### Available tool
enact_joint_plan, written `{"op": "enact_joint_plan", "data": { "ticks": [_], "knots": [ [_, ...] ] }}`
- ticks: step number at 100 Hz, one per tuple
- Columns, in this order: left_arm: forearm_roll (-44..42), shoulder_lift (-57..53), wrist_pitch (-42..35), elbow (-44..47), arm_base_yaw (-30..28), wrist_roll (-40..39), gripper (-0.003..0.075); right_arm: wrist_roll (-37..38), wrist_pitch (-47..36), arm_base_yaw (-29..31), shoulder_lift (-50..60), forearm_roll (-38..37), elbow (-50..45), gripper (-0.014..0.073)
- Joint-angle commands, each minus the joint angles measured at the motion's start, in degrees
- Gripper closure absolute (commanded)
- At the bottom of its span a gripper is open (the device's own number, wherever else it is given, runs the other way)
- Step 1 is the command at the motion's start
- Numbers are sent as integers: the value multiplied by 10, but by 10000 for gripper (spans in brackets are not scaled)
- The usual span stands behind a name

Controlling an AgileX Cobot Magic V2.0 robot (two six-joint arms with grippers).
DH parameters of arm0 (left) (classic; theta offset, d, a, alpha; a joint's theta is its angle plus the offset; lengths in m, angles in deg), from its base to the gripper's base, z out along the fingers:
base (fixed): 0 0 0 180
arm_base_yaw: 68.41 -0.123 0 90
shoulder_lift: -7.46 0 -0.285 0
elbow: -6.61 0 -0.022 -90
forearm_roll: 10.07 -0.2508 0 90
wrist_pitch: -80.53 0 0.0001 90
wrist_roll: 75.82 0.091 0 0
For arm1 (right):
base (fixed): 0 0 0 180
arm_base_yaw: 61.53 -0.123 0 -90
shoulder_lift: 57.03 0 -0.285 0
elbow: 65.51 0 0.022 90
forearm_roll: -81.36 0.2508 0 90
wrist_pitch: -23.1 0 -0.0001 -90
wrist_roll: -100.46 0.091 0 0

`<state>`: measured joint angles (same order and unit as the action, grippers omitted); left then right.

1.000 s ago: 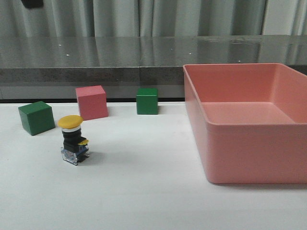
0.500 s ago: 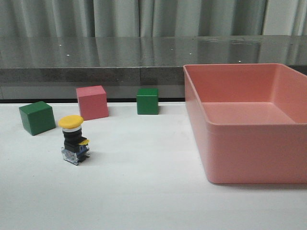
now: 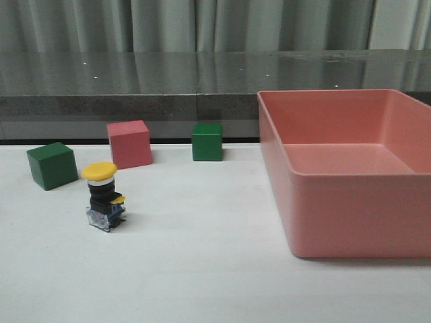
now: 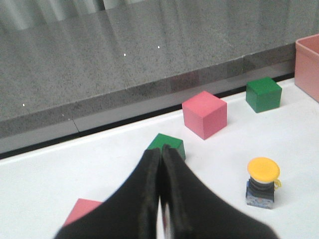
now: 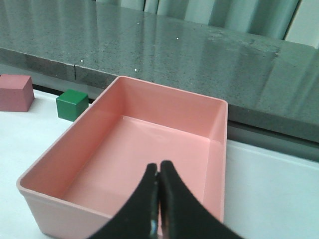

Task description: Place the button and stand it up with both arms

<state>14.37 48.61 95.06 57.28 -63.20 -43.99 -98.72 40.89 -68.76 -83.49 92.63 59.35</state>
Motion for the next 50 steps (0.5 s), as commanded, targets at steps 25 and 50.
{"op": "enact_joint_plan", "data": {
  "ticks": [25,50],
  "knots": [
    [65,-20,-52,13,-1,-1,739,-1,-44,2,-2,4,15,703],
    [65,-20,-55,13,-1,-1,739,-1,-44,2,-2,4,15,703]
  ]
}}
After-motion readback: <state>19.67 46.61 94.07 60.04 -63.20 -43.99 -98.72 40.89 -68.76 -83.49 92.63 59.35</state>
